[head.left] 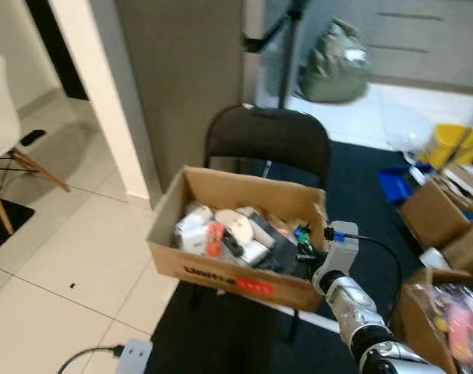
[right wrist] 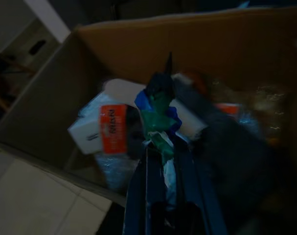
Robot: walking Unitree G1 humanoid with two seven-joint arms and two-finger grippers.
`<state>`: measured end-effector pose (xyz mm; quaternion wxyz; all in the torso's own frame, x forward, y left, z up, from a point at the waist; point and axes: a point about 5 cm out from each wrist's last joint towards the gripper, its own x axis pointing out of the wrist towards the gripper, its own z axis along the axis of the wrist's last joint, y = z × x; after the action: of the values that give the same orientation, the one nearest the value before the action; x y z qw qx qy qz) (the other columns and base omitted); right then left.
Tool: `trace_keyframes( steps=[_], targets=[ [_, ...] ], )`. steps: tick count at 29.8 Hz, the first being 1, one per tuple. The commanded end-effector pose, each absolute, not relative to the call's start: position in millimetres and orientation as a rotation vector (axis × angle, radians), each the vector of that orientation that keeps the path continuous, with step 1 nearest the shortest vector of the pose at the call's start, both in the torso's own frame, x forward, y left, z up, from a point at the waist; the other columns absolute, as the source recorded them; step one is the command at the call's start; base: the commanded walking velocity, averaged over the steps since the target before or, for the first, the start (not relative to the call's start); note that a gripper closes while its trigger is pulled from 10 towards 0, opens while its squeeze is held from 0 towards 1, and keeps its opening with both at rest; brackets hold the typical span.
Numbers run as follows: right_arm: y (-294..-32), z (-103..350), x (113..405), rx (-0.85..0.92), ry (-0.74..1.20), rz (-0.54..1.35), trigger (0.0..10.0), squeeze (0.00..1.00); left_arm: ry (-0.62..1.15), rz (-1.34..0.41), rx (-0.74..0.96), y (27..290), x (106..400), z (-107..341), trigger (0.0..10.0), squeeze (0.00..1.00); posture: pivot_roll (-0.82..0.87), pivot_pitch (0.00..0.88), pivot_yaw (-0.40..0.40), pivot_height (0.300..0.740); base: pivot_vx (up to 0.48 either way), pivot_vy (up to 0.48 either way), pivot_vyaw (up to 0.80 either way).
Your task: Picking trash to rubbish bin
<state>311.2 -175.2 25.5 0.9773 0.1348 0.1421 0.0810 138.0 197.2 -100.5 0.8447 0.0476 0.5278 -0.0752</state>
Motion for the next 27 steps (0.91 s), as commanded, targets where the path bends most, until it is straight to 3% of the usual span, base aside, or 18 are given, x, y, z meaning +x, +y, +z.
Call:
trace_keyframes(
  steps=[1,15,16,17,18,27],
  targets=[
    [-184,20,306,0.259,0.312,0.134,10.0,0.0,1.116,-0.161,0.109,198,139,-100,10.0,0.0,0.01,0.033,0.021,0.74,0.307,0.0,0.0],
    [-187,19,307,0.215,0.335,0.088,10.0,0.0,1.111,-0.144,0.106,196,140,-100,10.0,0.0,0.01,0.038,0.017,0.74,0.237,0.0,0.0],
    [-188,19,306,0.22,0.336,0.082,10.0,0.19,1.113,-0.14,0.105,196,140,-100,10.0,0.0,0.01,0.04,0.018,0.74,0.0,0.0,0.0],
    [-188,19,306,0.226,0.335,0.084,10.0,0.19,1.113,-0.142,0.105,196,140,-100,10.0,0.0,0.01,0.04,0.018,0.74,0.0,0.0,0.0],
    [-189,18,306,0.228,0.336,0.083,10.0,1.0,1.113,-0.143,0.106,196,139,-100,10.0,0.0,0.01,0.04,0.018,0.74,0.0,0.0,0.0],
    [-195,14,301,0.243,0.351,0.071,10.0,1.0,1.13,-0.181,0.091,192,136,-102,10.0,0.0,0.01,0.041,0.014,0.74,0.0,0.0,0.0]
  ],
)
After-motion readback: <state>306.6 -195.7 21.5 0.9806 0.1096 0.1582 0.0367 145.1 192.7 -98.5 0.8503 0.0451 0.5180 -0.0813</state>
